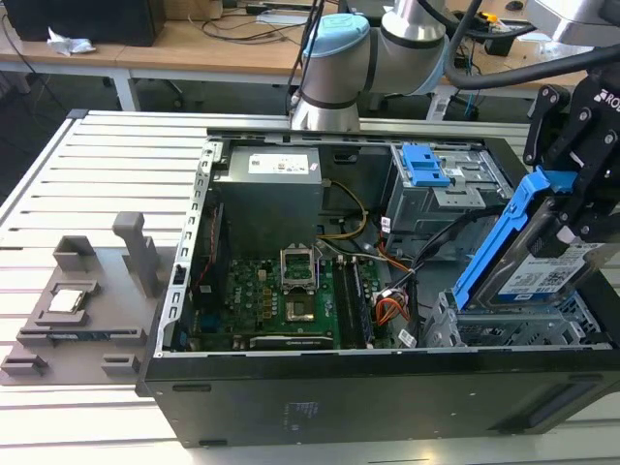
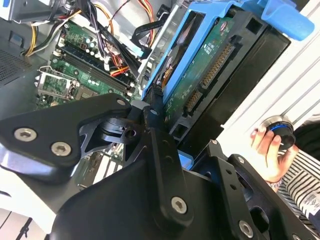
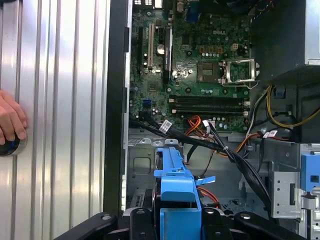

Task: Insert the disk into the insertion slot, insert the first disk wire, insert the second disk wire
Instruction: 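Insert the disk into the insertion slot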

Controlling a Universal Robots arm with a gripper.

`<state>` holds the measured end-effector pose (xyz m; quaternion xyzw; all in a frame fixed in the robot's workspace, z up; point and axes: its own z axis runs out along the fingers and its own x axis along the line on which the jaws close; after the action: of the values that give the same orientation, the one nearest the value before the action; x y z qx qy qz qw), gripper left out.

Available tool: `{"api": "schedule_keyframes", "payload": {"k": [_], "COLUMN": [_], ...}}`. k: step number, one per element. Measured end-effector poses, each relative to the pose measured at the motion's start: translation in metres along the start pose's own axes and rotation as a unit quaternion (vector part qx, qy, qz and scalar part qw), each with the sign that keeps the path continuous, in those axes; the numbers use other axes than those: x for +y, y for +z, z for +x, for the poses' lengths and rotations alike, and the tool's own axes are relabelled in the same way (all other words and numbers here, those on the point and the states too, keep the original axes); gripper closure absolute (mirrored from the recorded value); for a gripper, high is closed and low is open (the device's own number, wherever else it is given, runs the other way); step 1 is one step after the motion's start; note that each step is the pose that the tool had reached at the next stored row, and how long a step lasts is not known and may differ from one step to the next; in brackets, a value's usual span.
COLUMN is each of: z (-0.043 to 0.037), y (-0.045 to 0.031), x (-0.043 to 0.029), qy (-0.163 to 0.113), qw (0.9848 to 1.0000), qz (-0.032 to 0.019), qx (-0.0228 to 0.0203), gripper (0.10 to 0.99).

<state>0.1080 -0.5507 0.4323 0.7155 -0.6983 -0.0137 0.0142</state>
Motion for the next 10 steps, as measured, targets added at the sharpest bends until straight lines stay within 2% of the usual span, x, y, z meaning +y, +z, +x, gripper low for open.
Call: {"api": "schedule_keyframes", "payload": {"k": [10], "z": [-0.0039], "y": [0.0153], "x": [-0.0007], "qy": [0.0], "qw": [1.0], "qz": [0.0], "qx": [0.0], "gripper": [0.725]}}
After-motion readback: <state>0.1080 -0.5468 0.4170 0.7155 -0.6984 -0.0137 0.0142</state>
